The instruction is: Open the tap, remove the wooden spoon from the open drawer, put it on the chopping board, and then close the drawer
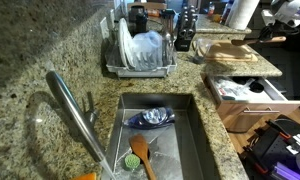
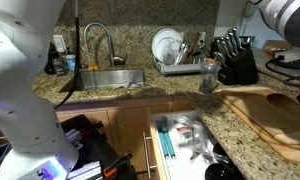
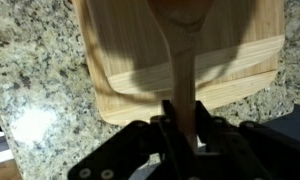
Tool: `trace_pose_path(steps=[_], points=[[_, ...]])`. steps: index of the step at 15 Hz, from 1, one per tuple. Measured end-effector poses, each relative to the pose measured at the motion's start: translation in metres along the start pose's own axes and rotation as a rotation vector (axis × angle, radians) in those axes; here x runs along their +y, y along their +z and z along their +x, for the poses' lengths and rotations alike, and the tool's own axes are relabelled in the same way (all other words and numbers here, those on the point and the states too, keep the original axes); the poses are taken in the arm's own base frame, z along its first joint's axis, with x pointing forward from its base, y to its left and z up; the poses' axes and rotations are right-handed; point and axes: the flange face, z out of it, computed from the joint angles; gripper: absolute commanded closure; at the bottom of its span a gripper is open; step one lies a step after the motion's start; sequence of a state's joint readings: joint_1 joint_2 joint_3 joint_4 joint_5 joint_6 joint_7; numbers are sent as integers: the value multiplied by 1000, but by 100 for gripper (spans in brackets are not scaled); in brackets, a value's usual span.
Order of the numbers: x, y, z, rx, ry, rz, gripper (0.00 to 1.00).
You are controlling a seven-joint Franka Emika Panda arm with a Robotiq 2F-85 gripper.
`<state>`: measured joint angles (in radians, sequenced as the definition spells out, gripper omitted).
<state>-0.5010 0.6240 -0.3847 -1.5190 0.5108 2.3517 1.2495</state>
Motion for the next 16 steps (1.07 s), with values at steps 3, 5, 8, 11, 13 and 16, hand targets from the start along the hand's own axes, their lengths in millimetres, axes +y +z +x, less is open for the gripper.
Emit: trace_pose_path(steps=[3, 5, 8, 11, 13, 16], points=[[-10, 12, -31, 39, -38, -1, 94], [-20, 15, -51, 59, -55, 11, 94], [-29, 19, -71, 44, -65, 24, 91], [-28, 31, -75, -11, -44, -16, 52], [-22, 41, -70, -61, -9, -72, 39], [-12, 52, -53, -78, 17, -171, 17]])
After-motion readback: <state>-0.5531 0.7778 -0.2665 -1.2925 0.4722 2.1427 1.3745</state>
